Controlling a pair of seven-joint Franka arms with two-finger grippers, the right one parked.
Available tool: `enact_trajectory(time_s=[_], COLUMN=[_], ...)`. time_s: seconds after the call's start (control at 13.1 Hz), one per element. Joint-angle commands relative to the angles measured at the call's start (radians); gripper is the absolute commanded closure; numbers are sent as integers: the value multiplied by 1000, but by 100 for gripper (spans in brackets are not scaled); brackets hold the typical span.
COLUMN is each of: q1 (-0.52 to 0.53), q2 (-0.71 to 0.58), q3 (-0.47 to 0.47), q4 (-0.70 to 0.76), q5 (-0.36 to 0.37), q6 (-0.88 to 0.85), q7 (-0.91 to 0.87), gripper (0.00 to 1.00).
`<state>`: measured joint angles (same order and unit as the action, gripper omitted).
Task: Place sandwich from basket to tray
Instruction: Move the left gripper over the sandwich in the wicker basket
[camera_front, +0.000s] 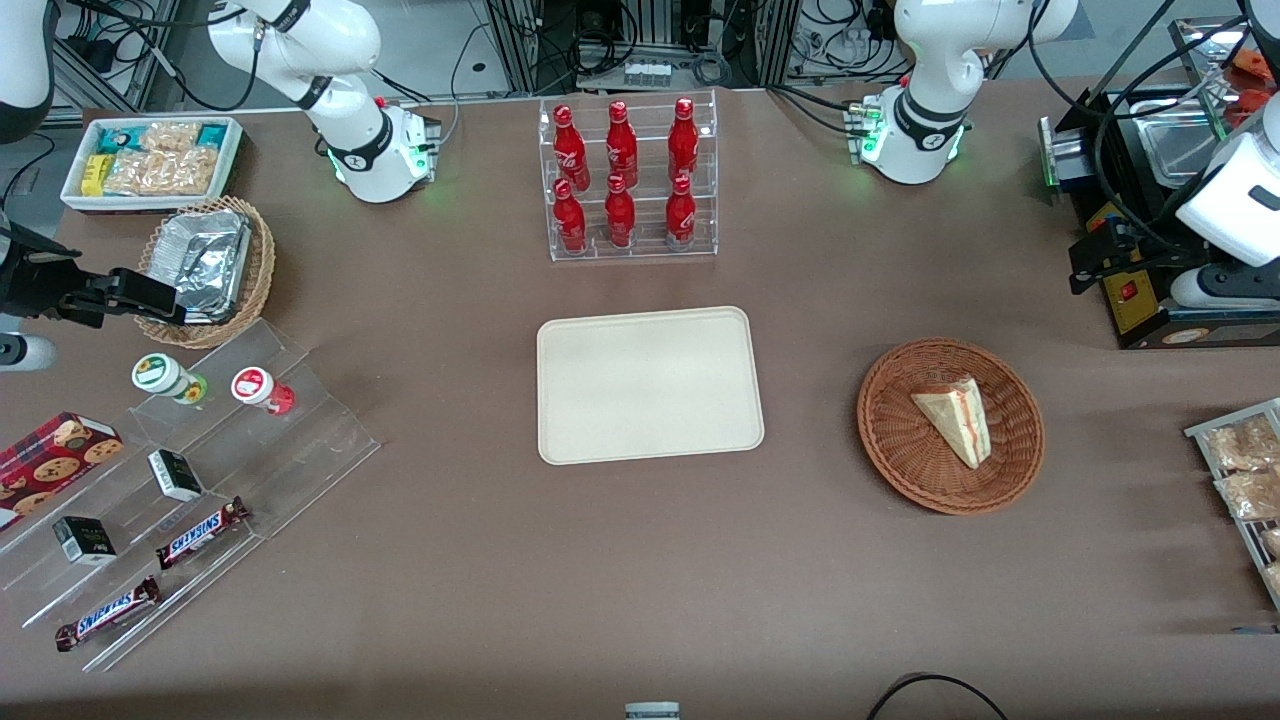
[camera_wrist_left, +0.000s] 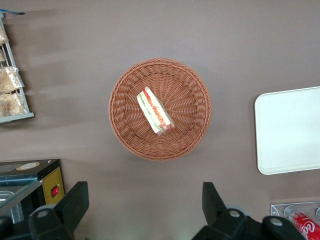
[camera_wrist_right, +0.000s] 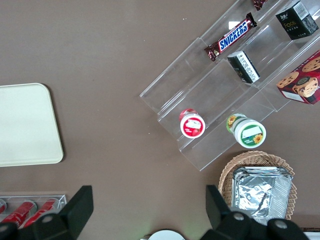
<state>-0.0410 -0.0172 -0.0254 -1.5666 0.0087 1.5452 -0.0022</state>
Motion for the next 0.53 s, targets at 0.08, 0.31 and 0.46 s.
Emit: enact_trajectory(time_s=[0.08,0.31,0.46], q1=[-13,-13,-7], q2=[-20,9,29], q3=[13,12,12], q4=[-10,-21,-65], q5=[-15,0,4], q6=[-14,4,59], q7=[-13,-32,-35], gripper=[0,0,0])
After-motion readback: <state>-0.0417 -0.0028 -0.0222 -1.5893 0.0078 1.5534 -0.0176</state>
